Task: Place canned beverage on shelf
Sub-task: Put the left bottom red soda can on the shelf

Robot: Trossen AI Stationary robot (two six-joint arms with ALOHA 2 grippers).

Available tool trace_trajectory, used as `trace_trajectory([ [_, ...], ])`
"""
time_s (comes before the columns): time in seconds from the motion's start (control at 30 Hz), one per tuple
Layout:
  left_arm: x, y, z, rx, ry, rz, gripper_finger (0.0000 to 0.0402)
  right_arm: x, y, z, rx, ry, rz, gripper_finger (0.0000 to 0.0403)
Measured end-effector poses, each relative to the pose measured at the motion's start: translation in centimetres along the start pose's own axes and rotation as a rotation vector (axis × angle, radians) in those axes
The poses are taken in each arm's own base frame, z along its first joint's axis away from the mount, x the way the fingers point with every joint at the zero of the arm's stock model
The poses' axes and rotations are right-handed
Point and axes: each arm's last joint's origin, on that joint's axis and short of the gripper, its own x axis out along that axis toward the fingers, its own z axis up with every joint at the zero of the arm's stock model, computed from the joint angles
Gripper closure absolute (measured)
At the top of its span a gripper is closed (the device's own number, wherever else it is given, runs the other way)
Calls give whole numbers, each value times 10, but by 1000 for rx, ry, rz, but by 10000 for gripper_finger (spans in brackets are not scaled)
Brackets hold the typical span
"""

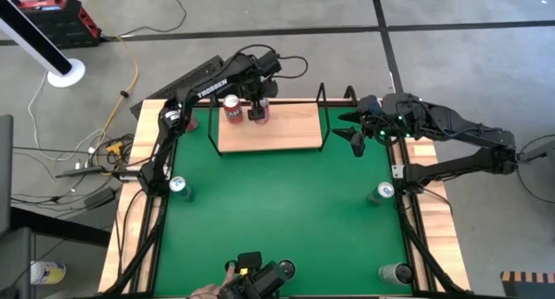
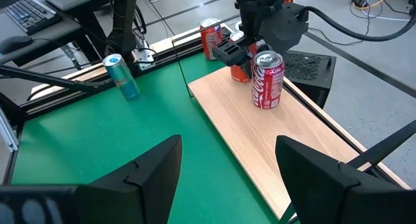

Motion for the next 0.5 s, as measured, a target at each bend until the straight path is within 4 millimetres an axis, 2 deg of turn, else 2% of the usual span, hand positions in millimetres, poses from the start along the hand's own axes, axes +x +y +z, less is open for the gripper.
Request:
trace_trajectory([
  [0.17,-1,-1,-1,3,15,9,45,0,0,0,0,0,0,128],
  [0.5,-16,-1,-4,3,-10,23,45,0,0,0,-17,0,-2,128],
])
